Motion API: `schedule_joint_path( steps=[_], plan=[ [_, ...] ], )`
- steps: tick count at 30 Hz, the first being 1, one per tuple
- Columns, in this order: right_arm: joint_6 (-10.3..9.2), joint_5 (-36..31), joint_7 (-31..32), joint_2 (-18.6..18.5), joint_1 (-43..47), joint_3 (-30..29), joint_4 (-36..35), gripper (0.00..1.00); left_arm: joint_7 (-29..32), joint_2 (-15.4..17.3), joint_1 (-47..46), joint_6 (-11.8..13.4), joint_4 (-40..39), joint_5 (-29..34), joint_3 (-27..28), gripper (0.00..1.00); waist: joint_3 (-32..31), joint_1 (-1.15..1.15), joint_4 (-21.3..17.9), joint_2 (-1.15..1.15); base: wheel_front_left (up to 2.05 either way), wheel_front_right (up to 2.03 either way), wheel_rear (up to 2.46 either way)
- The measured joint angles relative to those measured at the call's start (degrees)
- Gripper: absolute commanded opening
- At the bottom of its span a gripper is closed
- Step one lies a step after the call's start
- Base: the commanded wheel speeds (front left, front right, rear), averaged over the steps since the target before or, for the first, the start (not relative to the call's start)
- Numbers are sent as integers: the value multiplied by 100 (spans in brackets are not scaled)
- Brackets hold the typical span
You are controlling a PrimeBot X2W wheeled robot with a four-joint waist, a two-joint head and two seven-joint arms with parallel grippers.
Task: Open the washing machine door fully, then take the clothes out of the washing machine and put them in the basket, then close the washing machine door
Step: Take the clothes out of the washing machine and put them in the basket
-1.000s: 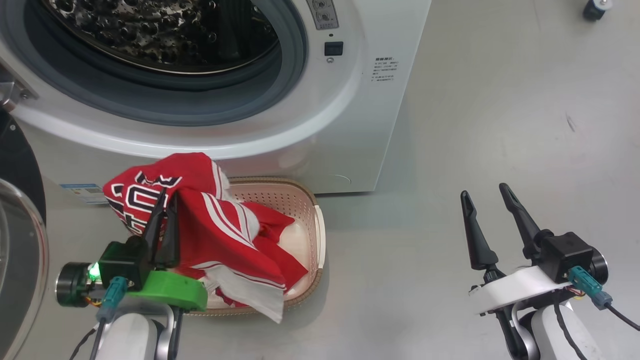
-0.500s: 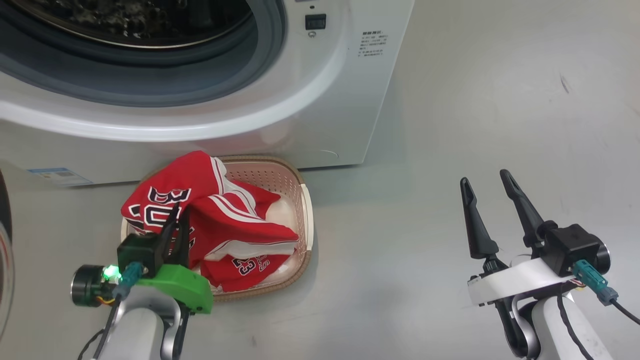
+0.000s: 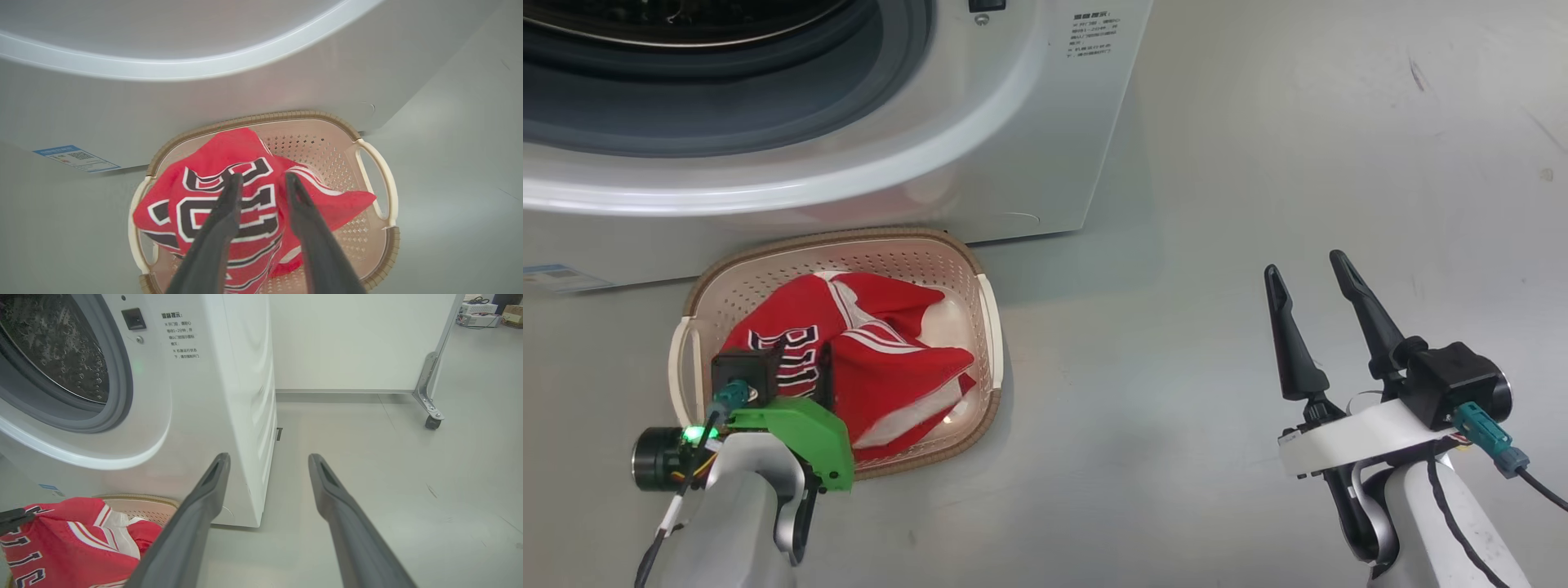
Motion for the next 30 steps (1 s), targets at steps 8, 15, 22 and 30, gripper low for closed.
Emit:
schedule_joint_path(
  steps=[8, 15, 22, 30],
  plan=[
    [-1, 1, -8, 3, 0, -62, 97, 100, -58, -18, -219, -3, 367, -1, -1, 100, -37, 0, -32, 0, 0, 0, 0],
    [-1, 2, -9, 7, 3, -89, 218, 100, -511, -18, -220, -34, 409, -7, 30, 100, -217, 0, 11, 0, 0, 0, 0],
    [-55, 2, -15, 2, 42, -160, 357, 100, -793, -12, -190, -45, 211, 38, 8, 100, -505, 0, 74, 0, 0, 0, 0],
    [-112, 2, -16, -27, 287, -230, 486, 100, -867, -11, 176, -78, -361, 115, -27, 100, -1021, 0, 174, 0, 0, 0, 0]
  ],
)
